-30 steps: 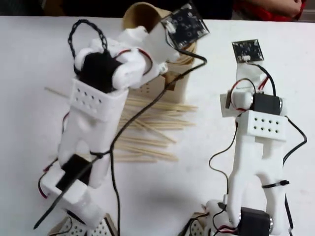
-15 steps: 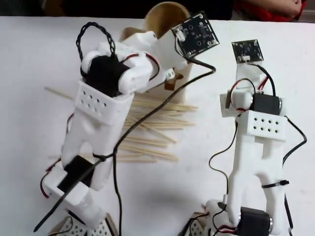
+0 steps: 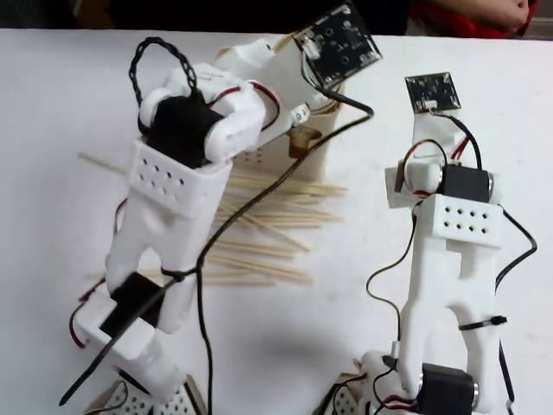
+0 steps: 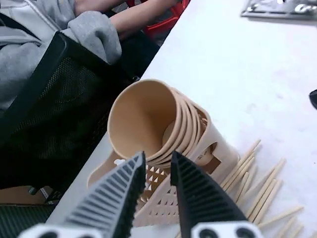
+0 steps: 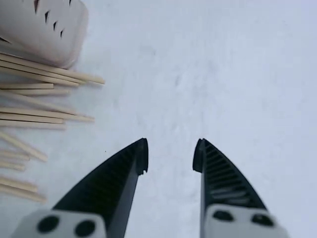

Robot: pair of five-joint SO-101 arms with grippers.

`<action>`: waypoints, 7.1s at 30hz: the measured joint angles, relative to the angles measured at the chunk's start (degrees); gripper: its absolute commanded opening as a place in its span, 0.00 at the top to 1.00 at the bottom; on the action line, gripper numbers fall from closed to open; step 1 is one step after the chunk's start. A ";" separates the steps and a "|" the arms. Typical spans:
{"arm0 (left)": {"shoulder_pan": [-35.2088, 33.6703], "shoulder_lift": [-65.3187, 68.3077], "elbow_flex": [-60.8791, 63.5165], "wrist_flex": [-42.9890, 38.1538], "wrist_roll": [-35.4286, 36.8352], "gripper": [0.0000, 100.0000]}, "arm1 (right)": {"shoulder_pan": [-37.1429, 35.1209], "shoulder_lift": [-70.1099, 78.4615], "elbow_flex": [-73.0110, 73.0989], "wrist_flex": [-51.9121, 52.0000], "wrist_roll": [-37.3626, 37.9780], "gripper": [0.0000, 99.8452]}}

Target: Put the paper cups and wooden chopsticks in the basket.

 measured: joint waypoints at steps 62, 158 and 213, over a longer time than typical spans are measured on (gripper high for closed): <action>-2.29 7.65 -5.98 1.23 15.82 0.94 | 0.00 0.00 0.00 0.00 0.00 0.84; -57.14 -82.20 133.63 -44.75 25.58 0.82 | -47.30 68.22 -55.12 7.12 14.59 0.98; -57.23 -82.29 133.63 -44.75 25.58 0.82 | -42.11 22.07 -56.09 -10.29 4.84 0.98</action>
